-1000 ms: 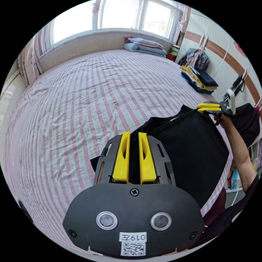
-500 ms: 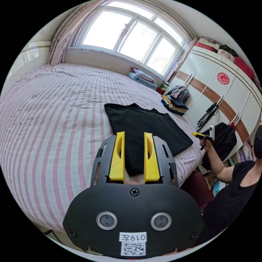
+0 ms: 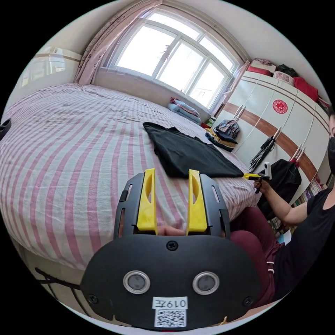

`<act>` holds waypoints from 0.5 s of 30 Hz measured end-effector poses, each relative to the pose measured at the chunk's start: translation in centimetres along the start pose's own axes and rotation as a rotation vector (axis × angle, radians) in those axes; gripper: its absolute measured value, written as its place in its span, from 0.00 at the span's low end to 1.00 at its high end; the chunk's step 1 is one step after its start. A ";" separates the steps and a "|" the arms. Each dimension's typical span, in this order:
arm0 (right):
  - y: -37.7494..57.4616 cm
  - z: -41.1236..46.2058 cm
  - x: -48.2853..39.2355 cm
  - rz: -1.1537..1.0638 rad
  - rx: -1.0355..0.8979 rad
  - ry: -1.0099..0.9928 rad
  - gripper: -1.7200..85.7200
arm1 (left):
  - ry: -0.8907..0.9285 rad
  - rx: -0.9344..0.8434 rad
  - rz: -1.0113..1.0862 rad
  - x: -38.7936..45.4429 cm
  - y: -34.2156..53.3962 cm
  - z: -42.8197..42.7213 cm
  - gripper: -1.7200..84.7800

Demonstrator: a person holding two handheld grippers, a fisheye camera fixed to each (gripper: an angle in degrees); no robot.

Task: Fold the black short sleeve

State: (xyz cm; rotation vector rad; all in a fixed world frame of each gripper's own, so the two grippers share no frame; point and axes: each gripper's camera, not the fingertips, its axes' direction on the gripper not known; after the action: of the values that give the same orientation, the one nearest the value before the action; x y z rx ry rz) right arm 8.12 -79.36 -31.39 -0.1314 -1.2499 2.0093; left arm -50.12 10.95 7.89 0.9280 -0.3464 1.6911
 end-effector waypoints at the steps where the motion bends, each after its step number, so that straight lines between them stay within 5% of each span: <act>1: 0.1 0.0 0.2 0.001 -0.014 0.004 0.11 | 0.015 -0.012 0.023 0.1 0.3 -0.3 0.16; 15: 1.7 -1.0 1.9 -0.007 -0.054 -0.010 0.09 | 0.010 -0.168 0.235 0.9 -2.2 -0.4 0.13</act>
State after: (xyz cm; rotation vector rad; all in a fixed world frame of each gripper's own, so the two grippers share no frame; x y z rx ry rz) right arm 6.29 -77.84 -32.68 -0.1433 -1.3098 1.9728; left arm -48.36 12.58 7.75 0.7777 -0.6002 1.8474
